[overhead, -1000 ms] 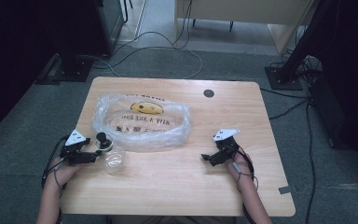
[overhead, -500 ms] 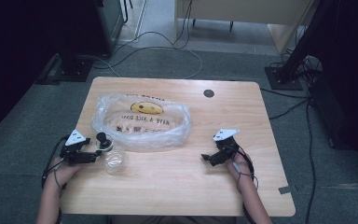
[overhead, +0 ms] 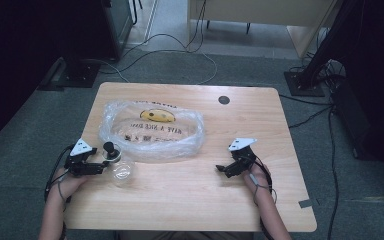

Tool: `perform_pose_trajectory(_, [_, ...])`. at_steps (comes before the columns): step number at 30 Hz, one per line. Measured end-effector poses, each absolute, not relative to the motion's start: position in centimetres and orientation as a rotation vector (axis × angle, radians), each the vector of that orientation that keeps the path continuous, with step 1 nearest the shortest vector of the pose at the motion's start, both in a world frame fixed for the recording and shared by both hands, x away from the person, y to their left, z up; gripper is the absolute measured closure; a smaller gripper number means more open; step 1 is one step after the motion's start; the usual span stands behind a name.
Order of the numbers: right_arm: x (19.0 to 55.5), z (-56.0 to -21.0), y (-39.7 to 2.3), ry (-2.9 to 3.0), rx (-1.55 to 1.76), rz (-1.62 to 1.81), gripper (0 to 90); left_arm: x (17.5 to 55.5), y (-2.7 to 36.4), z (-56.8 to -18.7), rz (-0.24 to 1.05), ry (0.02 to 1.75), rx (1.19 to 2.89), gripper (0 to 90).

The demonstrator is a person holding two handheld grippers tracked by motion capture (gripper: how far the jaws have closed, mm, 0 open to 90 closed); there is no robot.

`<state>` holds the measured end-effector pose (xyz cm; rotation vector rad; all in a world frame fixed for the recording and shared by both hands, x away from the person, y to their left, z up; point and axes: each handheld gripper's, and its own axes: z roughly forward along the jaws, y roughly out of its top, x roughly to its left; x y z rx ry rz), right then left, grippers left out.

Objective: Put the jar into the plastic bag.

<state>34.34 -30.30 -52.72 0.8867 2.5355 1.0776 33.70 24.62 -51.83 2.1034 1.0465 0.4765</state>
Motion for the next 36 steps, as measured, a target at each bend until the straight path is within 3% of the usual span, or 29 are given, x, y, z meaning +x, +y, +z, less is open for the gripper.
perform_pose_trajectory(36, [34.1, -52.7, -30.3, 2.524, 0.908, 1.074, 0.0, 33.3, 25.4, -49.6, 0.347, 0.952, 2.183, 22.9])
